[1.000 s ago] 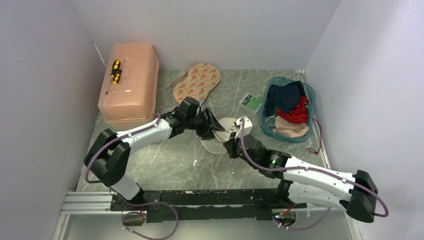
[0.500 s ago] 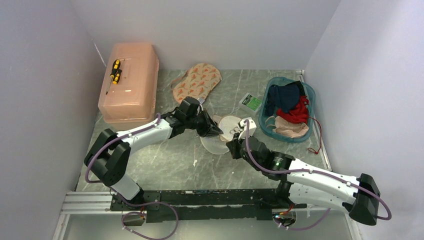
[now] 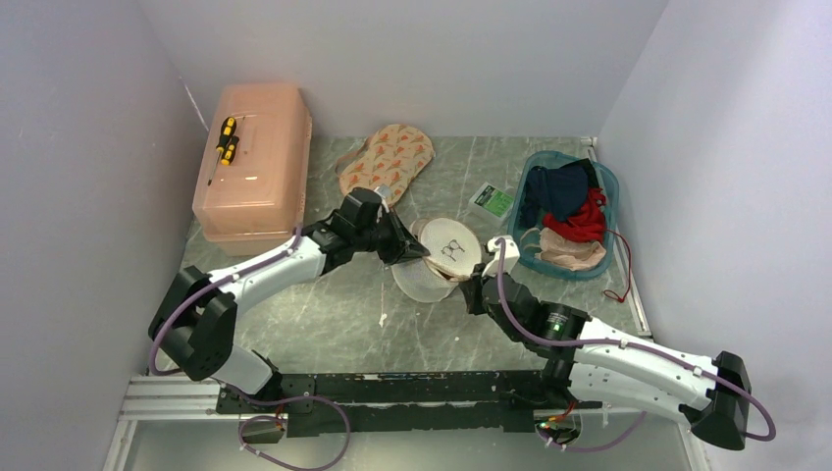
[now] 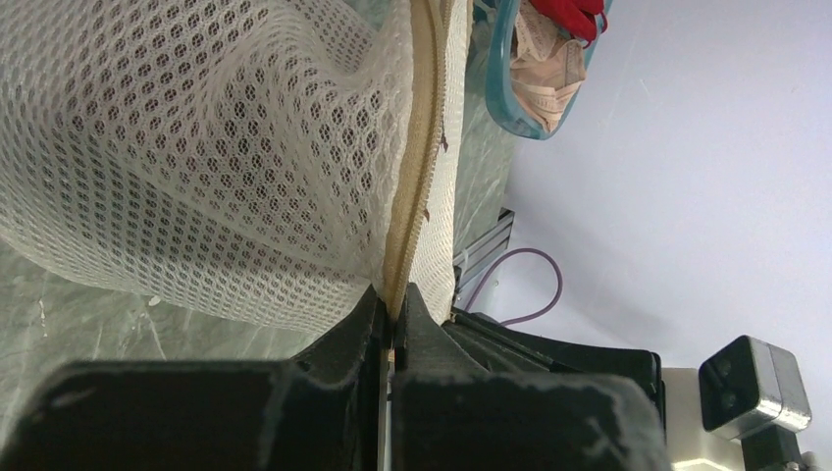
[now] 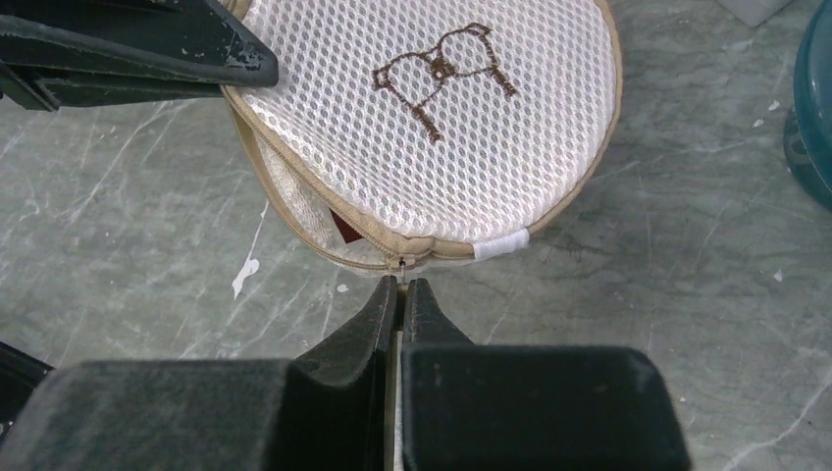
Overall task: Unzip the laundry bag and remove the bra
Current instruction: Unzip the laundry bag at the center of the board.
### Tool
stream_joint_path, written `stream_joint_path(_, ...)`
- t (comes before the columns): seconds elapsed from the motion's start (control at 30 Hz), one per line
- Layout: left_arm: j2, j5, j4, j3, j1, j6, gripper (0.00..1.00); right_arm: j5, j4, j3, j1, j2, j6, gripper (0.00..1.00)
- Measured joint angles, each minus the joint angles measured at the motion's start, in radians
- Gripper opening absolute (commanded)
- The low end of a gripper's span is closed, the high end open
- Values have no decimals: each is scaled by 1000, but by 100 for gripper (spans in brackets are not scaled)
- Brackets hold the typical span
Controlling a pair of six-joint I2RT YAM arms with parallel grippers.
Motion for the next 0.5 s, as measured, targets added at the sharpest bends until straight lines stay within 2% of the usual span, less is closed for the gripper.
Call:
stream_joint_path(0.23, -9, 0, -2, -26, -1, 1, 3, 18, -11, 0, 2, 0, 31, 1)
stream_joint_path(0.3, -11, 3, 0, -34, -1, 1, 4, 17, -13, 0, 2, -1, 36, 16)
stream_joint_path(0.33, -13, 4, 5, -38, -1, 2, 9, 16, -13, 0, 2, -2, 35, 25)
stream_joint_path(0.4, -21, 8, 19, -52, -1, 3, 21, 15, -18, 0, 2, -11, 32, 41)
stream_joint_path(0.5, -44, 11, 31, -76, 2, 11, 44, 15, -43, 2, 2, -39, 23, 58)
